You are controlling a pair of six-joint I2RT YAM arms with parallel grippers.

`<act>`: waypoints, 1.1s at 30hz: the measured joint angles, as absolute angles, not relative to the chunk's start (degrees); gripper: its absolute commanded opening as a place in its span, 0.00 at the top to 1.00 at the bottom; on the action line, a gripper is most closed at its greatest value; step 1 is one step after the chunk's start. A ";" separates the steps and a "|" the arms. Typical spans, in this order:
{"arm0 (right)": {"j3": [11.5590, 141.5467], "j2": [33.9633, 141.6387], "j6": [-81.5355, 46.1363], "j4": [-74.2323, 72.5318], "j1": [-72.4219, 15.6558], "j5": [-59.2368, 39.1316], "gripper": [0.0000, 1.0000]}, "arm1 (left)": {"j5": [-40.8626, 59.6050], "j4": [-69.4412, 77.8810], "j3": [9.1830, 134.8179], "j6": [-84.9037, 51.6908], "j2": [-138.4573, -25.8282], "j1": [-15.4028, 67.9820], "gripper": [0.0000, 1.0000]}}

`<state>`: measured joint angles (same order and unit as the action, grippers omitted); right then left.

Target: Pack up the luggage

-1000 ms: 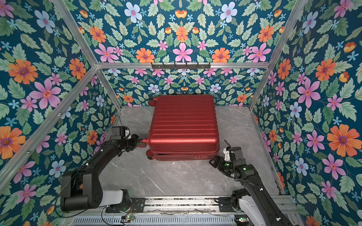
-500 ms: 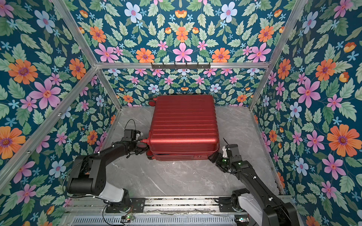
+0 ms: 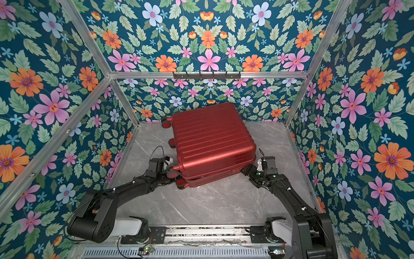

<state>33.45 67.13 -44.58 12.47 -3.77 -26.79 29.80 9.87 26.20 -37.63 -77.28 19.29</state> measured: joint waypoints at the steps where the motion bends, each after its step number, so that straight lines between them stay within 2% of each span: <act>1: 34.26 68.34 -44.34 11.94 -3.16 -27.16 0.20 | 29.76 10.90 25.54 -38.79 -76.90 20.58 0.57; 11: 46.61 84.55 -40.73 10.79 5.10 -33.21 0.19 | 23.03 21.47 22.85 -48.38 -78.54 35.64 0.55; 21: 62.87 99.68 -39.00 12.32 5.72 -34.30 0.18 | 13.63 28.93 32.14 -54.50 -91.81 49.08 0.55; 27: 66.48 100.25 -37.93 17.32 5.72 -32.53 0.12 | 14.24 27.11 31.79 -52.14 -89.52 50.65 0.49; 33: 65.54 93.30 -36.27 19.42 5.67 -33.17 0.09 | 10.94 17.28 24.84 -50.65 -75.77 50.28 0.35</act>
